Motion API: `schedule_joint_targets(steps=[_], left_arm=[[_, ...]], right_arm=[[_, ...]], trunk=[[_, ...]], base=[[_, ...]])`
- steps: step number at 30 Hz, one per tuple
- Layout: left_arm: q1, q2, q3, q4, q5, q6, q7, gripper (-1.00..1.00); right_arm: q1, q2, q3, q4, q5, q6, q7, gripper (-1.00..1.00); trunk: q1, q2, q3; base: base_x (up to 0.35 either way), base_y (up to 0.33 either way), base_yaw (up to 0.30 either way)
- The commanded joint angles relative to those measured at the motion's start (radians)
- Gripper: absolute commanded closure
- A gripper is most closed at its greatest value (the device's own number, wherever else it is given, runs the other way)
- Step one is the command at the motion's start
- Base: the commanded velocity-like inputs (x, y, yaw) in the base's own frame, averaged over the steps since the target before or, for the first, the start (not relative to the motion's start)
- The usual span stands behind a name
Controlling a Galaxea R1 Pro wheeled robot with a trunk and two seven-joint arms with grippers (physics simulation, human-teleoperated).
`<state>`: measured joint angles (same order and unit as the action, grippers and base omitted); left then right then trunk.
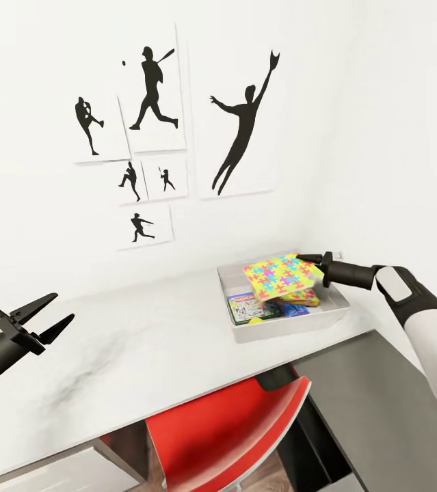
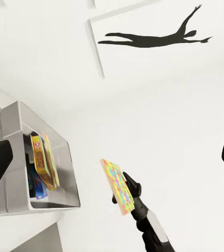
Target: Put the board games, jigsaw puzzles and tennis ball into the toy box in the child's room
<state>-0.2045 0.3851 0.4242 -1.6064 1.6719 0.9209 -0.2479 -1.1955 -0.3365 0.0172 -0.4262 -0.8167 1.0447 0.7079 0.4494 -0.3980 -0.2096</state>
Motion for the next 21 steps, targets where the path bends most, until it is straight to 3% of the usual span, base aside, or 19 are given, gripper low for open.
schedule_joint_targets(steps=[1,21], left_arm=[[-0.001,0.0,0.001,0.0,-0.004,0.004,-0.005,-1.0],[-0.001,0.0,0.001,0.0,-0.004,0.004,-0.005,-1.0]], right_arm=[[-0.002,-0.002,0.002,0.008,0.002,0.002,0.011,1.0],[-0.002,0.002,0.013,0.033,0.007,-0.031,0.023,1.0]], trunk=[[0.001,-0.002,-0.002],[0.001,-0.002,-0.002]], base=[[0.0,0.0,0.0],[0.089,0.0,0.0]])
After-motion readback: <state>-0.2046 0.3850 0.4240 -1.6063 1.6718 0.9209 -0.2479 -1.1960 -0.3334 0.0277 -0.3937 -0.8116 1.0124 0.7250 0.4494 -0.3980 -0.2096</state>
